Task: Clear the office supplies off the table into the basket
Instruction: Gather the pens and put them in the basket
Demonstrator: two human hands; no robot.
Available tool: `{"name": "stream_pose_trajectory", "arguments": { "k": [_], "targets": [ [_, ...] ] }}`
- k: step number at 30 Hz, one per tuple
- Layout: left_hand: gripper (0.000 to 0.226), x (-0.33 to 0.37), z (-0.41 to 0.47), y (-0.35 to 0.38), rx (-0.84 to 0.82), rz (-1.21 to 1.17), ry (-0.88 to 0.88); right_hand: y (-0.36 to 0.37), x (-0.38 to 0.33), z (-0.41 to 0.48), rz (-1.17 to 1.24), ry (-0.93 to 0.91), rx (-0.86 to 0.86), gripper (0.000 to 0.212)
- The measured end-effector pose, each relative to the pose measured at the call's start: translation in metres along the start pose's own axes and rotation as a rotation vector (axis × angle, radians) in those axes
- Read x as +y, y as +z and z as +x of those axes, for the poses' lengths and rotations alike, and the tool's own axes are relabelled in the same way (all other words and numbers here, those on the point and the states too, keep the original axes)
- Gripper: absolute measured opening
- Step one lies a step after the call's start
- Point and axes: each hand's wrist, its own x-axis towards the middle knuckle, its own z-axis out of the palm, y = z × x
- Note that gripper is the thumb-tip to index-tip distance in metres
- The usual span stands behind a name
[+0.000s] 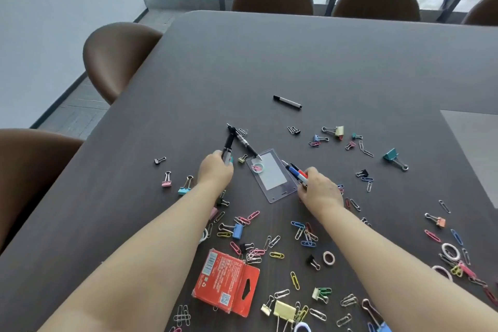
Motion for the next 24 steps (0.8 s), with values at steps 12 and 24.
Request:
{"name": "stream_pose_trajectory", "arguments": {
  "k": [12,24],
  "targets": [
    [0.044,0.042,0.076,0.016,0.066,0.166,-0.070,-0.033,-0.025,0.085,0.002,-0.053,0.112,0.025],
    [0.036,0.023,0.114,0.032,0.142,0.088,0.005,-0.012,-0.041,0.193,-0.007,-0.119,0.251,0.013]
  ]
}}
